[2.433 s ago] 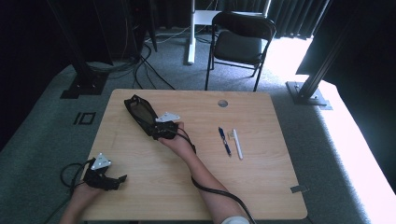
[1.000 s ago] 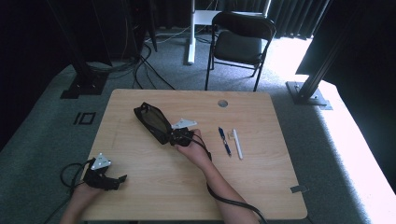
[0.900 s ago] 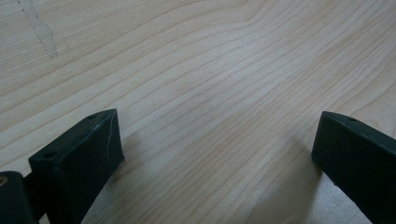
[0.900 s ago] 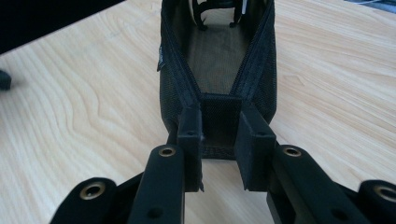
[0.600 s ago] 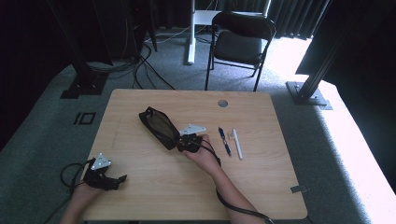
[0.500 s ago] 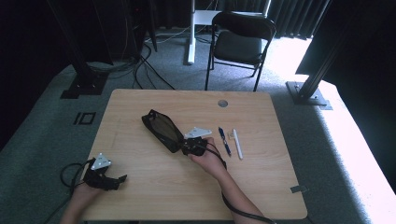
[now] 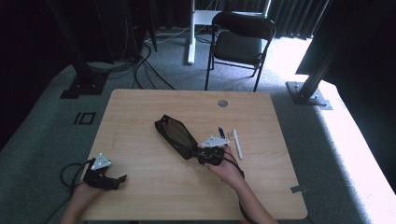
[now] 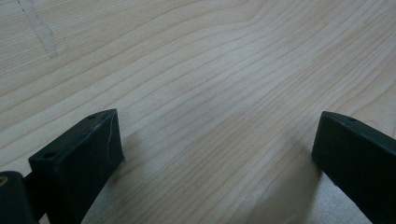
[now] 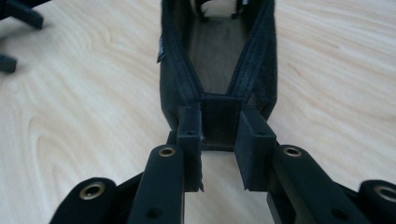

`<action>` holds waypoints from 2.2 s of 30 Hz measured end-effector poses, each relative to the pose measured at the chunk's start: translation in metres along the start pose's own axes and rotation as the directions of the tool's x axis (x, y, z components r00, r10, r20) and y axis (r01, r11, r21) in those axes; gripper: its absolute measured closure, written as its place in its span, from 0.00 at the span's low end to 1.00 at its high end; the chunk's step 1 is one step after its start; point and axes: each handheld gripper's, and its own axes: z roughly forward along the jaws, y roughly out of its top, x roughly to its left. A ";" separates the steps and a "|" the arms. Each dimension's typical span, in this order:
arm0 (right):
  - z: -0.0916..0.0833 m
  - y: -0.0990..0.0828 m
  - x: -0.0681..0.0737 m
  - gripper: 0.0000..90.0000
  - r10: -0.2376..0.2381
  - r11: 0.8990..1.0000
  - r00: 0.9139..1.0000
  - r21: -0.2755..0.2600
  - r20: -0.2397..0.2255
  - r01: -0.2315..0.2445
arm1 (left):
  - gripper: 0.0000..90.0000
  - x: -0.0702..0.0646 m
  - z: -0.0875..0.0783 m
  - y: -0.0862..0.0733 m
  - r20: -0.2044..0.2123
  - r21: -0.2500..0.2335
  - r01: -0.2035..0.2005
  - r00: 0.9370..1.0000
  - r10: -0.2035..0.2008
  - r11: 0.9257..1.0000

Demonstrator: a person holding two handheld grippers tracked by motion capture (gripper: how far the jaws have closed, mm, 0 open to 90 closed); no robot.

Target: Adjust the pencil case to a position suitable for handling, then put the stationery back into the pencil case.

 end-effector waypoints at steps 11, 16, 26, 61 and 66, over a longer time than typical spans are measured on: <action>-0.038 -0.026 -0.006 0.81 -0.004 1.000 1.000 0.017 -0.001 0.004 | 0.02 0.000 0.000 0.000 0.000 0.000 0.000 1.000 0.000 1.000; -0.052 -0.035 -0.007 0.81 0.001 1.000 1.000 0.022 0.000 -0.001 | 0.02 0.000 0.000 0.000 0.000 0.000 0.000 1.000 0.000 1.000; -0.075 -0.050 -0.009 0.81 0.021 0.999 1.000 0.035 0.005 -0.022 | 0.02 0.000 0.000 0.000 0.000 0.000 0.000 1.000 0.000 1.000; -0.129 -0.050 -0.030 0.62 0.068 0.996 0.993 -0.057 0.095 -0.062 | 0.02 0.000 0.000 0.000 0.000 0.000 0.000 1.000 0.000 1.000; -0.124 -0.047 -0.048 0.62 0.098 0.994 0.982 -0.067 0.159 -0.088 | 0.02 0.000 0.000 0.000 0.000 0.000 0.000 1.000 0.000 1.000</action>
